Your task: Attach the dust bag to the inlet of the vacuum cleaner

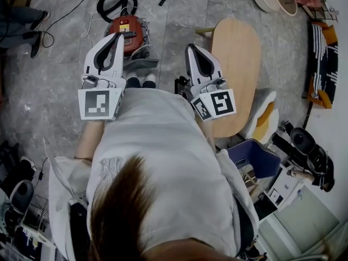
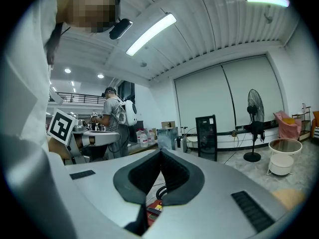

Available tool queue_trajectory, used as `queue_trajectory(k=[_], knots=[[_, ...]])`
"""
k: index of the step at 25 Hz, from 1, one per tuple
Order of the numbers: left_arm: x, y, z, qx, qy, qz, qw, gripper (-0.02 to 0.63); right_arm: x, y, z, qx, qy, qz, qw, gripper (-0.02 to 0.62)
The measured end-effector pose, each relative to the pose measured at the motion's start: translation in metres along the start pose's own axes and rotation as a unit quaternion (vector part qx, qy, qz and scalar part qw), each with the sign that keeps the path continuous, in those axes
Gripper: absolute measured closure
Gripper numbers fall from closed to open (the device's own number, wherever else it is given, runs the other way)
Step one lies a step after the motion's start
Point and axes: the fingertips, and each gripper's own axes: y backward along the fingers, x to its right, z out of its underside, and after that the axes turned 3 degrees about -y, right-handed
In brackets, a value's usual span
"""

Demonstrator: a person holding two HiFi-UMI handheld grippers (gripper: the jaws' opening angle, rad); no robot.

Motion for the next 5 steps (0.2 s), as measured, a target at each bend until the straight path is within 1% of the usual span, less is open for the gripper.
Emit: queue_trajectory(k=[5], knots=[[0.0026, -0.0063, 0.0051, -0.005, -0.002, -0.010, 0.9999, 0.589, 0.0114, 0.0001, 0.0069, -0.006, -0.001, -0.005, 1.000, 0.595]])
